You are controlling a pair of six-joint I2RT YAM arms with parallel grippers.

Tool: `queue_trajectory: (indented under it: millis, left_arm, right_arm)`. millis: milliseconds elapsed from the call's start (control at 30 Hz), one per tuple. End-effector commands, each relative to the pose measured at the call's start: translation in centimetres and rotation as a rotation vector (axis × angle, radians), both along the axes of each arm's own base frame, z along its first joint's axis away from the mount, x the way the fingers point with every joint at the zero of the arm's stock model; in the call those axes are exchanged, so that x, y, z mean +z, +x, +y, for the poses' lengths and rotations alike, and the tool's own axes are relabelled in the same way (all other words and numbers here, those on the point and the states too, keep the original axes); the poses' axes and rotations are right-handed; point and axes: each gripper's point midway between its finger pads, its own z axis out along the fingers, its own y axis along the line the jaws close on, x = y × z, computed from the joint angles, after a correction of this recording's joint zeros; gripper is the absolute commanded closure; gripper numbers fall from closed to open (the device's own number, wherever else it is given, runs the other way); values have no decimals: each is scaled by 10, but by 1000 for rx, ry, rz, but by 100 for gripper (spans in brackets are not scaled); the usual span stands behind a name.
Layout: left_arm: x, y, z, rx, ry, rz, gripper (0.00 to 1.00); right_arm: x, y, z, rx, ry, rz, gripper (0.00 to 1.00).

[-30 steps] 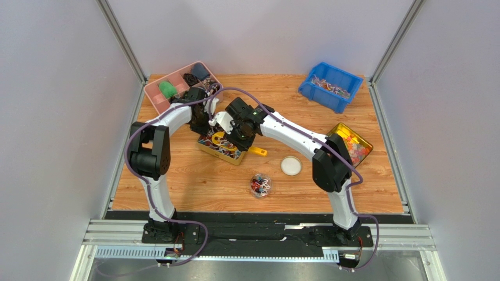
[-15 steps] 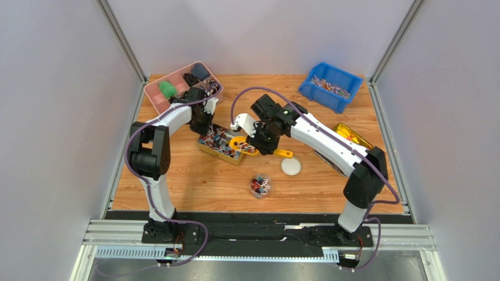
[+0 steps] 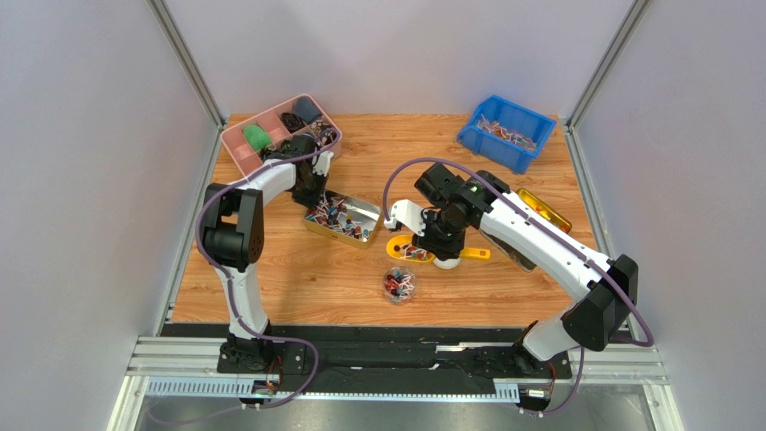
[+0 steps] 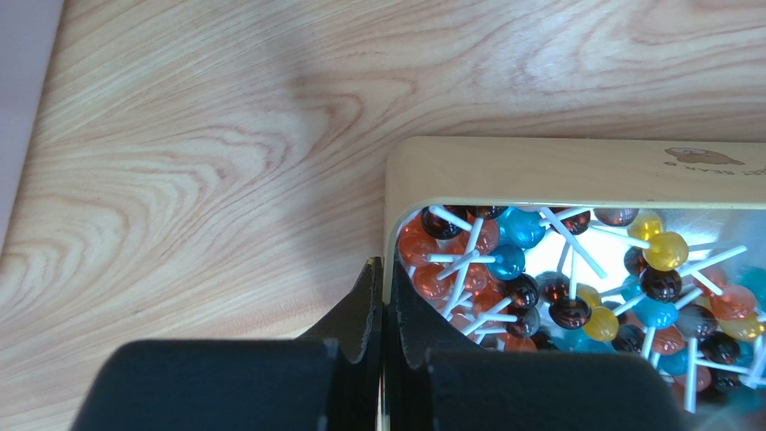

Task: Pack the candies
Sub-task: Place the fake candies in the packing bottle.

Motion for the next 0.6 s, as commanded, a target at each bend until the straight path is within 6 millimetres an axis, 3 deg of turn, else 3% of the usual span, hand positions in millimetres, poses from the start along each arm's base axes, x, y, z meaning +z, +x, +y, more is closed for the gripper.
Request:
queue_trajectory:
  millis: [0, 333, 567]
  left_arm:
    - [-1, 13, -2, 30, -11, -21, 100]
    - [1, 31, 2, 45, 21, -22, 99]
    - [8, 35, 0, 48, 12, -23, 89]
  right_arm:
    - [3, -9, -12, 28, -28, -23, 100]
    - [-9, -24, -30, 71, -140, 13, 100]
    - [-18, -33, -46, 111, -227, 27, 100]
